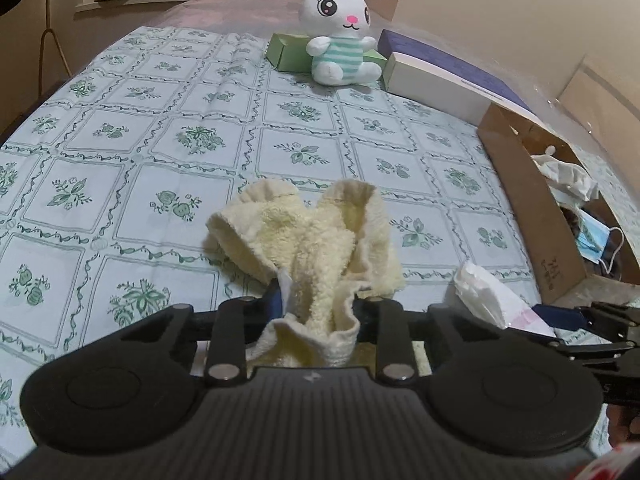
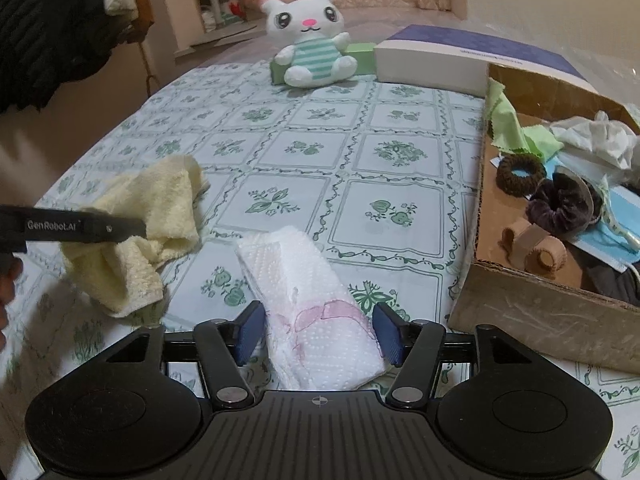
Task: Organize soft objects
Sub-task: 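Lift and carry the yellow towel and white pad over the cardboard tray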
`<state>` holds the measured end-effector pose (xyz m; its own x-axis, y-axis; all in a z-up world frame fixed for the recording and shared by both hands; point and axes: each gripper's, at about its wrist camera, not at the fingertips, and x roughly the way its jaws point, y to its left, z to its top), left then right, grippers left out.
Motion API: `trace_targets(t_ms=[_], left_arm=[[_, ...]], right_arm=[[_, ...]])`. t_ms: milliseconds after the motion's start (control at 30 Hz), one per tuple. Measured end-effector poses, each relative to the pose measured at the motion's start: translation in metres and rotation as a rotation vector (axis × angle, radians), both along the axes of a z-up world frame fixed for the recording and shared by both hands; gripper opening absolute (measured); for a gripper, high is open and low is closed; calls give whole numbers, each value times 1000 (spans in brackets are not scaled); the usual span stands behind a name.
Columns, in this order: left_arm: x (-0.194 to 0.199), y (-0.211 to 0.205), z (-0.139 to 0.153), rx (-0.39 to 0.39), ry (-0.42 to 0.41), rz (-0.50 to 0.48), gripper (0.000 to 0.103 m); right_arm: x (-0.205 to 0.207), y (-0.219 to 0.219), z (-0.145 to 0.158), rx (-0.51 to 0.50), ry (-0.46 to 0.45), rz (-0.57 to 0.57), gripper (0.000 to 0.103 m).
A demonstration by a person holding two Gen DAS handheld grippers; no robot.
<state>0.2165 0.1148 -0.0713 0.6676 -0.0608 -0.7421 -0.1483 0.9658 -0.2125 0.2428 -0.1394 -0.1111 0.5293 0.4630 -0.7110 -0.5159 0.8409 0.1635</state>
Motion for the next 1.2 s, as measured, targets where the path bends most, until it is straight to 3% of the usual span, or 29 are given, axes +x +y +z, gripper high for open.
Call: trace_targets(t_ms=[167, 200, 433, 567, 600, 733, 867, 1000, 1200], left_arm=[[-11, -9, 3, 0, 11, -26, 25], [-13, -12, 4, 3, 12, -33, 24], [-28, -24, 11, -3, 8, -62, 24], [-33, -22, 10, -3, 20, -46, 24], [-33, -21, 10, -4, 23, -41, 24], [-33, -17, 10, -6, 26, -28, 24], [-30, -18, 8, -4, 30, -28, 24], [-30, -20, 9, 1, 28, -32, 24], [-28, -27, 17, 9, 7, -51, 24]], right_arm=[[-10, 2, 3, -39, -42, 43, 41], [-12, 3, 4, -47, -52, 51, 14], [-18, -3, 12, -32, -29, 44, 21], [-21, -5, 16, -19, -38, 24, 64], [-21, -5, 17, -30, -50, 12, 66], [-23, -2, 16, -9, -54, 53, 67], [-21, 9, 4, -66, -47, 93, 66], [-20, 11, -9, -101, -33, 97, 51], [-22, 4, -2, -72, -39, 98, 35]])
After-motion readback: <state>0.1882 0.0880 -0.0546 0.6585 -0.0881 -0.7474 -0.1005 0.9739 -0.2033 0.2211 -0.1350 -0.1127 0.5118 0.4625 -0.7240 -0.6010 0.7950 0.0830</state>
